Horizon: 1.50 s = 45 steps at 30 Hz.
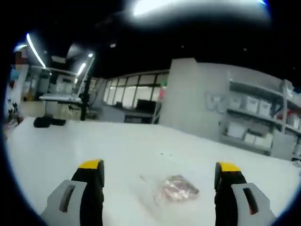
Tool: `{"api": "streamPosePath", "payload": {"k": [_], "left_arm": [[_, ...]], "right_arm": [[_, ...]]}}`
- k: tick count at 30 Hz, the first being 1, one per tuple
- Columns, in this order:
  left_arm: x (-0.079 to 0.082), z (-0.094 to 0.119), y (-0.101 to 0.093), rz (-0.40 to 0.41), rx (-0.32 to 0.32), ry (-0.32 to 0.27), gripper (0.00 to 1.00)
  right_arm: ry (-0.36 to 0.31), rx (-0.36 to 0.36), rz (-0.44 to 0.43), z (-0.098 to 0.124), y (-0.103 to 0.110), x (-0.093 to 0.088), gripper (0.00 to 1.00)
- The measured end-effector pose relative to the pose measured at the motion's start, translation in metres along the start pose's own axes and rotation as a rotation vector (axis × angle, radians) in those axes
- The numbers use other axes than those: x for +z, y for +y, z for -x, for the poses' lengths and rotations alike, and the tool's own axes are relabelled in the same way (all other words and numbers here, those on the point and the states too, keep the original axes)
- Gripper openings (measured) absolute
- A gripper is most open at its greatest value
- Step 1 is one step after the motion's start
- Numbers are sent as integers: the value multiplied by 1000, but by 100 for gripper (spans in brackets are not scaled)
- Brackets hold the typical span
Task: Open the resealable bag by pulling the two sides of the seal apart until the entire bag opening is separated and visibly accessible.
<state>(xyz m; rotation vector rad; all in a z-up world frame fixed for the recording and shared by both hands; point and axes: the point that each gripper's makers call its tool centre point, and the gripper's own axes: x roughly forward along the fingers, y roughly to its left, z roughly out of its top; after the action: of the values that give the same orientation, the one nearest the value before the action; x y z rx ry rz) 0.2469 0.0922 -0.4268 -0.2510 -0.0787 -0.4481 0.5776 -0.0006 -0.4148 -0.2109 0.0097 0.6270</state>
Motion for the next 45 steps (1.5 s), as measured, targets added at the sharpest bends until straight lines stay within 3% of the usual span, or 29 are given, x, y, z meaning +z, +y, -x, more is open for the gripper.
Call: {"api": "streamPosePath", "payload": {"k": [21, 45], "left_arm": [[-2, 4, -1, 1, 1, 7, 88], [-4, 5, -2, 7, 3, 10, 88]], "right_arm": [[38, 50, 50, 6, 16, -5, 100], [26, 58, 50, 29, 11, 0, 98]]}}
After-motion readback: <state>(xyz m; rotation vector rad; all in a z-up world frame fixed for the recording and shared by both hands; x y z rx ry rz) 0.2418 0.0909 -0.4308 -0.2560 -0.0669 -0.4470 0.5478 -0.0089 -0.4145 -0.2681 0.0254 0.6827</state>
